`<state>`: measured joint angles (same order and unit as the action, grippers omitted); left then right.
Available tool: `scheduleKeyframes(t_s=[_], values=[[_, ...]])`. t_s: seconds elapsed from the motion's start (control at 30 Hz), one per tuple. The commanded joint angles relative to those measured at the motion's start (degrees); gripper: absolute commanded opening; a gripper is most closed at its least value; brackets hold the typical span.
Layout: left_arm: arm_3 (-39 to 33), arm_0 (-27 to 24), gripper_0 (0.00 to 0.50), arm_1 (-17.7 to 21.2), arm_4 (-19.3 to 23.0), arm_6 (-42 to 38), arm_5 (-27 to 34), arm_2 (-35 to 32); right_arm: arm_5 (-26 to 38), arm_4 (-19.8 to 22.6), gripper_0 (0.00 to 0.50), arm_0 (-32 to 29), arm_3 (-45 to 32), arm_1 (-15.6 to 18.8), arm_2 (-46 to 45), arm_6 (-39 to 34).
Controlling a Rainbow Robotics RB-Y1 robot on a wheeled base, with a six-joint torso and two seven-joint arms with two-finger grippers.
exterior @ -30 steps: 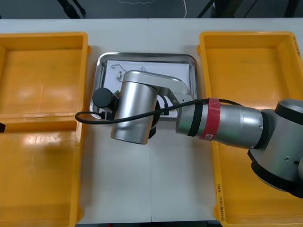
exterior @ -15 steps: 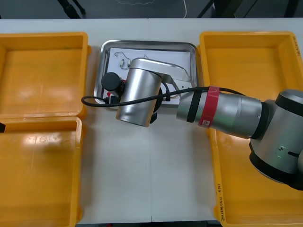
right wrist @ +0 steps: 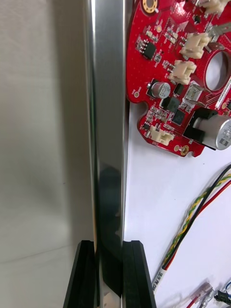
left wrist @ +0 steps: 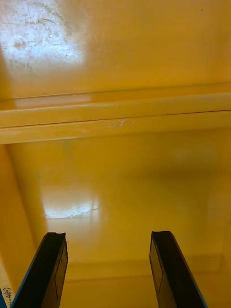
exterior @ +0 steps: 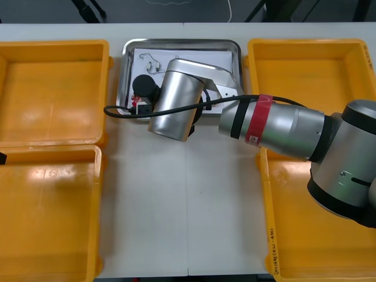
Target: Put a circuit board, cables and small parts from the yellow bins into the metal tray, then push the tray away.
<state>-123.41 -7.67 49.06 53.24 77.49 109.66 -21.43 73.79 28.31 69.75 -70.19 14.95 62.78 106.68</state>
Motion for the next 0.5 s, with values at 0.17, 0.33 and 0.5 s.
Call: scheduleKeyframes(t_s=[0.17, 0.33, 0.5], values=[[-1.48, 0.99, 0.5, 0.68, 0.37, 1.26, 0.34, -1.69, -4.45, -0.45, 0.0, 4.95, 3.57, -1.32, -1.88, 1.61], [-1.48, 0.99, 0.5, 0.68, 0.37, 1.26, 0.34, -1.69, -6.29, -0.45, 0.0, 5.83, 5.5, -1.32, -1.88, 1.69], [-1.48, 0.99, 0.5, 0.68, 0.37, 1.26, 0.34, -1.69, -9.28, -1.85, 0.0, 5.92, 7.17, -1.32, -1.88, 1.78]])
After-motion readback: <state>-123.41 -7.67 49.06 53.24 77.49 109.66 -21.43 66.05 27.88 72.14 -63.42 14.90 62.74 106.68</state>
